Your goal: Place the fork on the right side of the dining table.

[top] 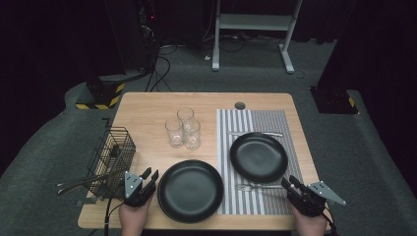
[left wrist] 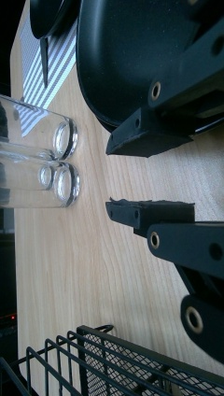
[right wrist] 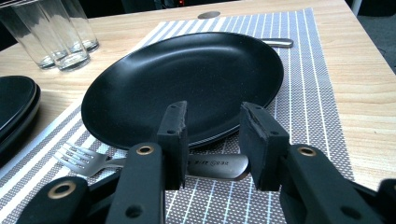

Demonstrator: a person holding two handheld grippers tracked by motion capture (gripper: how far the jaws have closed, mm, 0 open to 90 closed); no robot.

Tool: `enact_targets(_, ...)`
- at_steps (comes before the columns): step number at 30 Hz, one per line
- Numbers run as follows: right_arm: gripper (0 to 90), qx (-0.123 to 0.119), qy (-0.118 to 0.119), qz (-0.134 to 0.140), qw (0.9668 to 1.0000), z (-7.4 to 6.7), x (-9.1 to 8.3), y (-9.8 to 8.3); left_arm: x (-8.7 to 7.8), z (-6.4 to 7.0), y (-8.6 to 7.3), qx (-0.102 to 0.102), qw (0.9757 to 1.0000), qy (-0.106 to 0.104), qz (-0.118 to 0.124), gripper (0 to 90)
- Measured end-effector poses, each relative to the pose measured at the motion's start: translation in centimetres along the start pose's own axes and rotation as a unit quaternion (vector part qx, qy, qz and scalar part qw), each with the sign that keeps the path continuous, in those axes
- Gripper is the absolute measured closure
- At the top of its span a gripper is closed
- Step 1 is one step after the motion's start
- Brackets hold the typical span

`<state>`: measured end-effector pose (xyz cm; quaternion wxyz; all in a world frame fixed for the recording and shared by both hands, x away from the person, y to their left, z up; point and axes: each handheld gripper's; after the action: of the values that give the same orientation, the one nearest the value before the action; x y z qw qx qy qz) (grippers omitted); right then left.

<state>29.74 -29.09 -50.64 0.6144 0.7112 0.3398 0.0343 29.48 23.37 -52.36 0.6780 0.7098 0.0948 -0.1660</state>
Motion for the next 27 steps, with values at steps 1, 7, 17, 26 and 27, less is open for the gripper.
enact_targets(1, 62.4, 0.000, 0.000, 0.000, 1.0000, 0.0, 0.0, 0.0, 0.0, 0.0, 0.0, 0.000, 1.0000, 0.000, 0.000, 66.3)
enact_targets(7, 62.5, -0.003, 0.000, 0.001, 1.0000, -0.1, 0.0, 0.2, 0.0, 0.0, 0.0, 0.000, 1.0000, 0.000, 0.000, 66.3)
enact_targets(17, 63.3, -0.008, 0.008, -0.001, 0.9999, -0.6, 0.3, 0.2, 0.0, 0.0, 0.0, -0.002, 1.0000, -0.001, -0.001, 66.3)
enact_targets(26, 63.2, -0.015, 0.033, -0.007, 0.9993, -2.4, 1.2, 0.1, 0.0, 0.0, 0.0, -0.005, 1.0000, -0.001, 0.000, 66.3)
enact_targets(27, 63.3, -0.017, 0.037, -0.009, 0.9991, -2.7, 1.4, 0.1, 0.0, 0.0, 0.0, -0.005, 1.0000, -0.001, 0.000, 66.3)
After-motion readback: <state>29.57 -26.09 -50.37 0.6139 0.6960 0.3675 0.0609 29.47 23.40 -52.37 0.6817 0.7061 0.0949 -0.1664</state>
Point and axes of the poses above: each handheld gripper's, and its own axes: x roughly forward along the jaws, y roughly out of its top, z roughly to its right, and after that the axes turned 10 degrees about y, right-handed
